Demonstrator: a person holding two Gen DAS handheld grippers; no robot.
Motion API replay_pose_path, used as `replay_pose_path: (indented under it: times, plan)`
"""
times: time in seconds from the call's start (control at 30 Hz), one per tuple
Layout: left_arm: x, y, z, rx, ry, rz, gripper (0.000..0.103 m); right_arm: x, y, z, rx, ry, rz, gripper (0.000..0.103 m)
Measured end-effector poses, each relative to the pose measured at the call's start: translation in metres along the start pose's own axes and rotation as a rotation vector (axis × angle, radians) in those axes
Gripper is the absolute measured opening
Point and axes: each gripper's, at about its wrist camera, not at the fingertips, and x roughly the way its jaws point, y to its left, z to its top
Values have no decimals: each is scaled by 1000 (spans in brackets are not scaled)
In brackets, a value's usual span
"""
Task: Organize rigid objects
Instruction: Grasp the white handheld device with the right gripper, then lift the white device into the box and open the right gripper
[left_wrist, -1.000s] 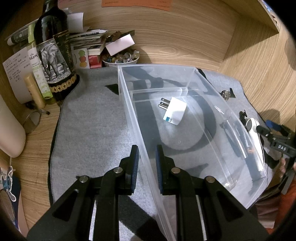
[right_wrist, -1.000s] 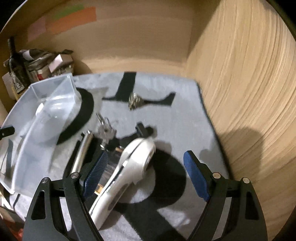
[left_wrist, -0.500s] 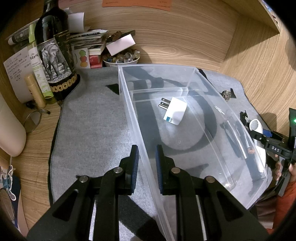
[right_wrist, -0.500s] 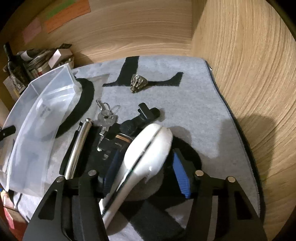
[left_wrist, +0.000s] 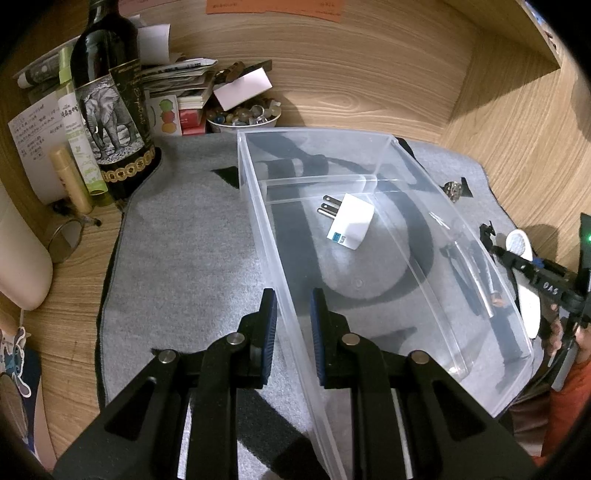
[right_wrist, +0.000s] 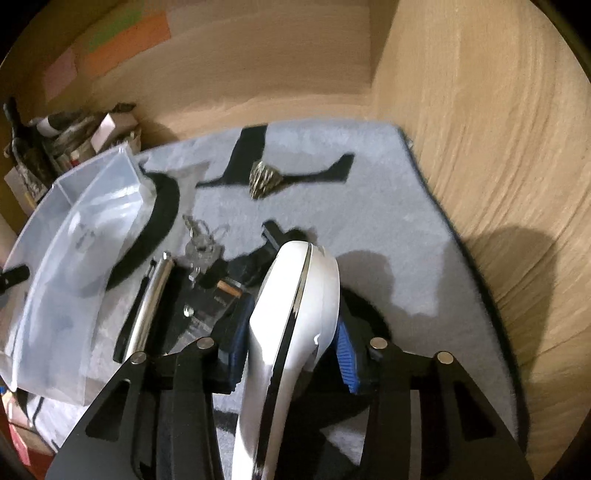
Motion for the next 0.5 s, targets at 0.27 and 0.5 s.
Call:
replay_pose_path:
  times: [0.27, 0.5]
  plan:
    - [0, 0, 0, -3, 0, 6, 17, -35, 6, 21, -18, -126, -5, 37]
    - [0, 0, 0, -4, 0, 5, 17, -62, 19, 38, -53, -237, 11, 35]
